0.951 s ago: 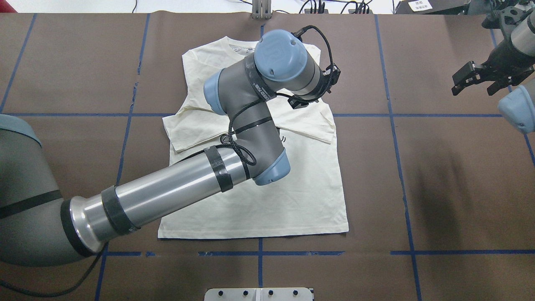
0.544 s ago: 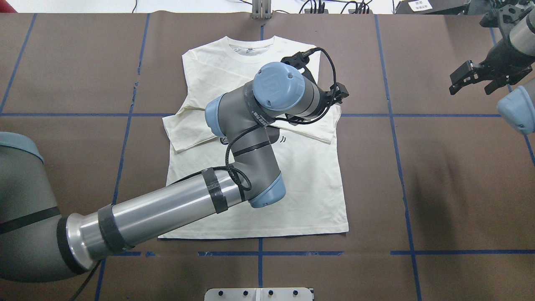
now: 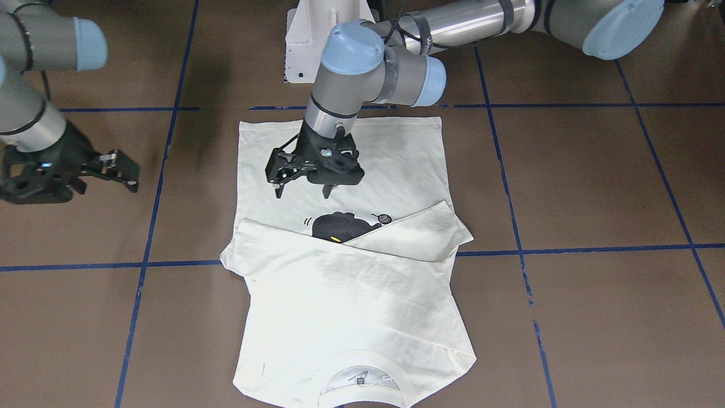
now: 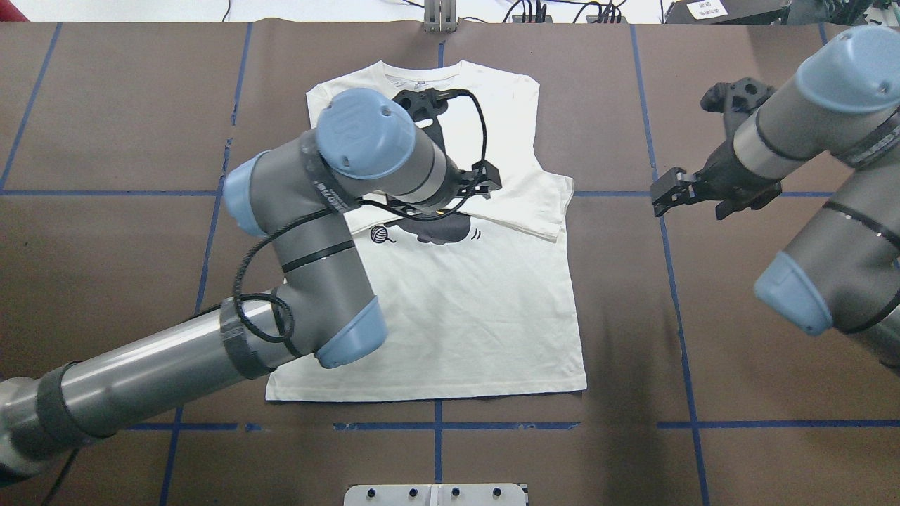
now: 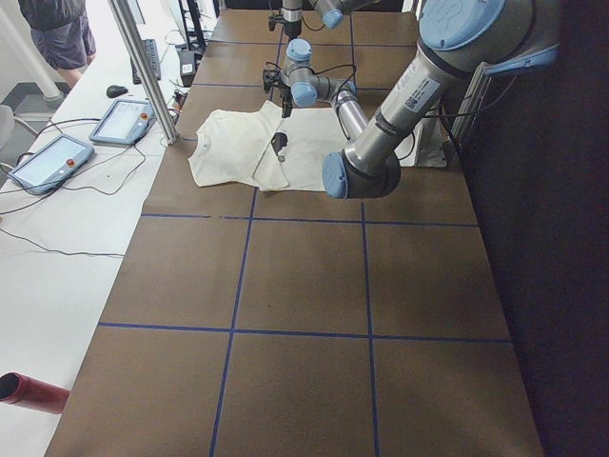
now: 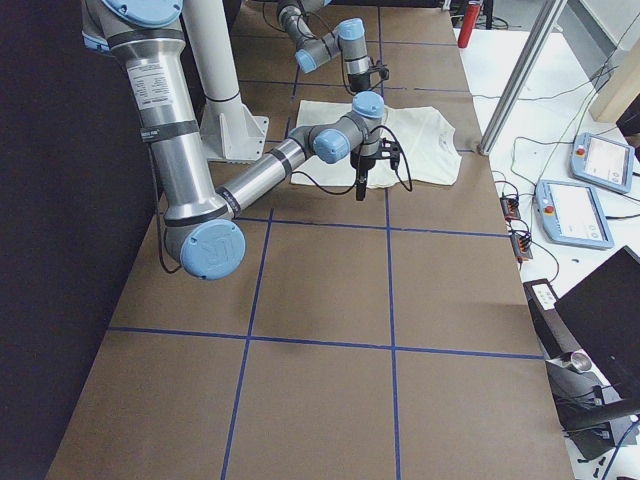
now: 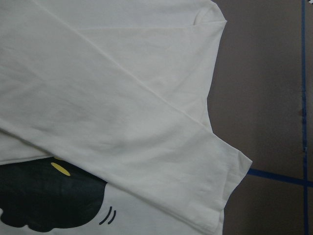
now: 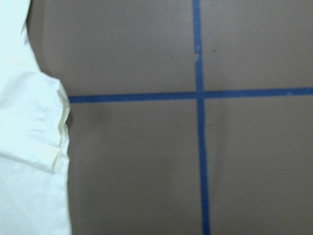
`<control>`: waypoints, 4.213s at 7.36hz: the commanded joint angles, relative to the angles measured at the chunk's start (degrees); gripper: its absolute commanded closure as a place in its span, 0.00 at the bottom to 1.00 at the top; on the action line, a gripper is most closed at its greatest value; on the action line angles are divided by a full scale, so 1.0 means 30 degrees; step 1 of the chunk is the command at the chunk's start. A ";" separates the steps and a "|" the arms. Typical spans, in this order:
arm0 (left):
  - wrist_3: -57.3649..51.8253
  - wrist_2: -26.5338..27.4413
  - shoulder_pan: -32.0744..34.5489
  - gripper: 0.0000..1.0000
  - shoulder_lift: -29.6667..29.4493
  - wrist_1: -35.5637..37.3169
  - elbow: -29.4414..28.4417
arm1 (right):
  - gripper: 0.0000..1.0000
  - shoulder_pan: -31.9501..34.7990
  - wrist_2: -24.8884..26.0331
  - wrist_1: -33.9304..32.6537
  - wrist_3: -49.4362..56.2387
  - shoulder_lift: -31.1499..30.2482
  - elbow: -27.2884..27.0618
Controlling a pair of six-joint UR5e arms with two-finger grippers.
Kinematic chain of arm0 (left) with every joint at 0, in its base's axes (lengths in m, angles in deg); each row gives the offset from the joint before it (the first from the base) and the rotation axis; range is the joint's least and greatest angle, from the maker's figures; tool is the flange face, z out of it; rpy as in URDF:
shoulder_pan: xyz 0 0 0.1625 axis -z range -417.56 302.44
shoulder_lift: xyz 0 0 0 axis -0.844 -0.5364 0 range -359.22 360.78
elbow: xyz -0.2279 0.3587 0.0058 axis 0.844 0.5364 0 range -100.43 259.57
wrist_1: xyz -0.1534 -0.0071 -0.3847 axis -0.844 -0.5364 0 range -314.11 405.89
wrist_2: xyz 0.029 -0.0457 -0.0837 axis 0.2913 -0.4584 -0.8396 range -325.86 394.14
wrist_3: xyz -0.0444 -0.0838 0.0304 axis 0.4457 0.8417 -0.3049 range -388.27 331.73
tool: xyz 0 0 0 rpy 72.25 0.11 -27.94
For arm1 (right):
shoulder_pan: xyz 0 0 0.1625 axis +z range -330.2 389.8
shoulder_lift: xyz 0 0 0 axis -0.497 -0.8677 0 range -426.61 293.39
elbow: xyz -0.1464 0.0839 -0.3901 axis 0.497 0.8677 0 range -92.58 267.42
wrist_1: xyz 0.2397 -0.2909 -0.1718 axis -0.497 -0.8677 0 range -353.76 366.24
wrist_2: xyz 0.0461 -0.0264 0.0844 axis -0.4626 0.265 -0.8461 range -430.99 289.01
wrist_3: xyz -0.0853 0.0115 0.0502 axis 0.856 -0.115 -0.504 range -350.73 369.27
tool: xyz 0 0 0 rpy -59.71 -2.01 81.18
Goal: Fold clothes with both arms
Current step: 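Release the sleeve and move both grippers to the hem corners nearest the robot, then grasp the hem corners with both grippers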
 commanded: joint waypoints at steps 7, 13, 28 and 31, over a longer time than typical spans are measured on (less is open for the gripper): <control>-0.6005 -0.0618 0.0811 0.00 0.7203 0.3889 0.7384 | 0.00 -0.9390 0.5981 0.2270 -0.9613 -0.0588 -0.1133; -0.5917 -0.0677 0.0782 0.00 0.7056 0.3860 0.7794 | 0.56 -0.9830 0.5688 0.2299 -0.9583 -0.0648 -0.0429; 0.5536 0.2632 -0.5660 0.12 1.2066 0.0432 0.7736 | 1.00 -0.9362 0.5746 0.3442 -0.9613 -0.0501 -0.1983; 0.5480 0.2604 -0.5693 0.22 1.2124 0.0490 0.7677 | 1.00 -0.9128 0.5629 0.3442 -0.9642 -0.0442 -0.2012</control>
